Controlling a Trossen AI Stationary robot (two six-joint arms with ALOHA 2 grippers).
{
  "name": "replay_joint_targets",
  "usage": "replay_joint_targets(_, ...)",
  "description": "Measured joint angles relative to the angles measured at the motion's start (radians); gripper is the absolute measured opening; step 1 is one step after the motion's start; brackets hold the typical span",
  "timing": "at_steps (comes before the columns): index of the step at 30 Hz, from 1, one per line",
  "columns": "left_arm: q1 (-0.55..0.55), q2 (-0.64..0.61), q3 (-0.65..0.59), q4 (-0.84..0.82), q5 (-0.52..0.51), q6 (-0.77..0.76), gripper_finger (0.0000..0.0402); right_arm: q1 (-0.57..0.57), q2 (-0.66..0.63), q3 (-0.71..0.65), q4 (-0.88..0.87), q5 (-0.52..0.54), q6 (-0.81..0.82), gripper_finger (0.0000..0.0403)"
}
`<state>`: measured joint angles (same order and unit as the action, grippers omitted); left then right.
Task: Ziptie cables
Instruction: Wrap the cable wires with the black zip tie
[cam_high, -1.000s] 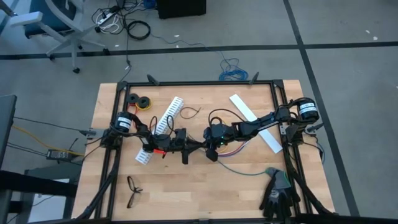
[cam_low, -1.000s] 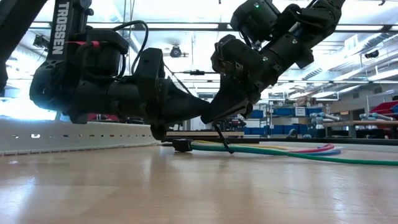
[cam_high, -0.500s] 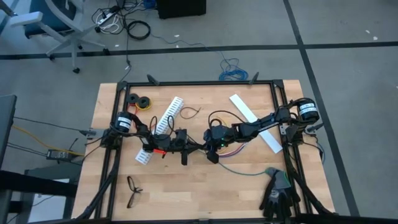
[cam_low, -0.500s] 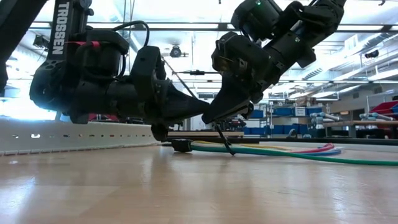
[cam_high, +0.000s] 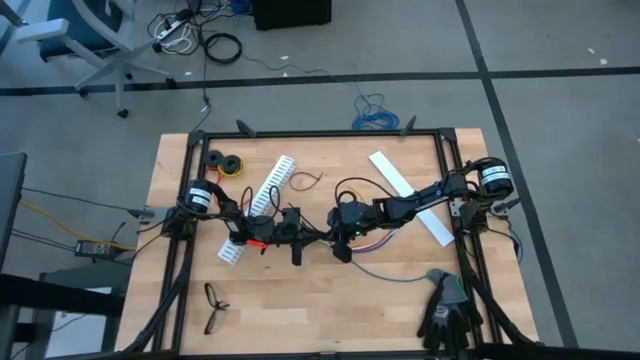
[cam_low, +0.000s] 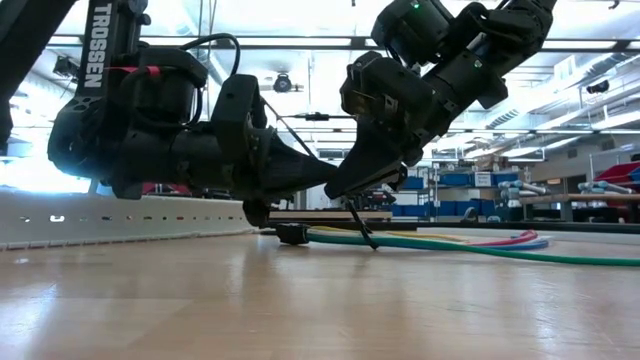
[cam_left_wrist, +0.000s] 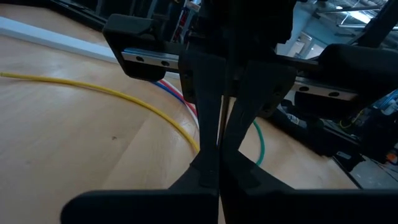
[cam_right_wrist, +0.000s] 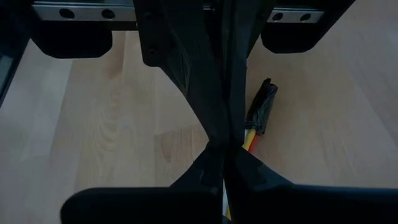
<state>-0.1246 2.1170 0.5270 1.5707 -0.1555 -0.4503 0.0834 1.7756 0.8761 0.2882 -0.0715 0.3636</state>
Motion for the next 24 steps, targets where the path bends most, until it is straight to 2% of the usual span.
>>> replay_joint_targets(24, 0.000, 0.000, 0.000, 0.000, -0.003, 0.000, 0.0001, 0.000, 0.000, 0.000, 0.002, 0.000, -0.001, 0.0009)
